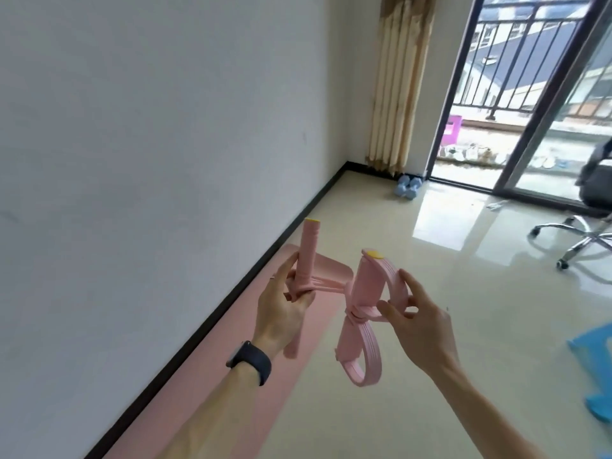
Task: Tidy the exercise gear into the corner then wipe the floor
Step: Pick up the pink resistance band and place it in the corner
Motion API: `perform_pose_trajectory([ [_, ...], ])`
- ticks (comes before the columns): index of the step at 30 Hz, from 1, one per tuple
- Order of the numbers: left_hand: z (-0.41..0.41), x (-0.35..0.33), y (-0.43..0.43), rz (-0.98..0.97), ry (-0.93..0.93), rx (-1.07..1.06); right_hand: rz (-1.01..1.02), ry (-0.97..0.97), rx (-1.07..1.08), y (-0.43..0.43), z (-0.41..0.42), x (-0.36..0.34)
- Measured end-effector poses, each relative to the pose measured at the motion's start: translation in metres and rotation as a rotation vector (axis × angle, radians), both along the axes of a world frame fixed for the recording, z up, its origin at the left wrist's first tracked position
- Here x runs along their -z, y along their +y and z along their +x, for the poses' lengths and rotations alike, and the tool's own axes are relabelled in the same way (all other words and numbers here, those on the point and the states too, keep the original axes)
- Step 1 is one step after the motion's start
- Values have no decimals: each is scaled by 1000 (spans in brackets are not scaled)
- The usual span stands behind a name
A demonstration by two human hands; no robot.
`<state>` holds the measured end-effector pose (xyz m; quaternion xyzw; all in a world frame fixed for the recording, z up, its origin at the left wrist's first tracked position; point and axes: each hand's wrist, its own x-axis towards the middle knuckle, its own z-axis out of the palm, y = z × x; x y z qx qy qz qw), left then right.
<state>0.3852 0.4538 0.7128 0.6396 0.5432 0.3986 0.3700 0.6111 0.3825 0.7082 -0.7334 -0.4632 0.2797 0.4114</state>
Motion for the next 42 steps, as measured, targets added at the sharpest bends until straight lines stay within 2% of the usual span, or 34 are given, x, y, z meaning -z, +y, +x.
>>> perform_pose_trajectory([
  [5, 104, -23, 72, 31, -24, 50, 36, -11, 82, 63, 105, -23],
  [13, 219, -31, 205, 54, -28, 130, 84, -27, 153, 183, 216, -37],
  [27, 389, -32, 534, 61, -18, 239, 101, -63, 266, 490, 366, -42],
  [36, 475, -3, 700, -22, 18, 265, 46, -17, 266, 655, 452, -7],
  [42, 525, 21, 822, -41, 55, 183, -9, 6, 190, 786, 517, 20],
])
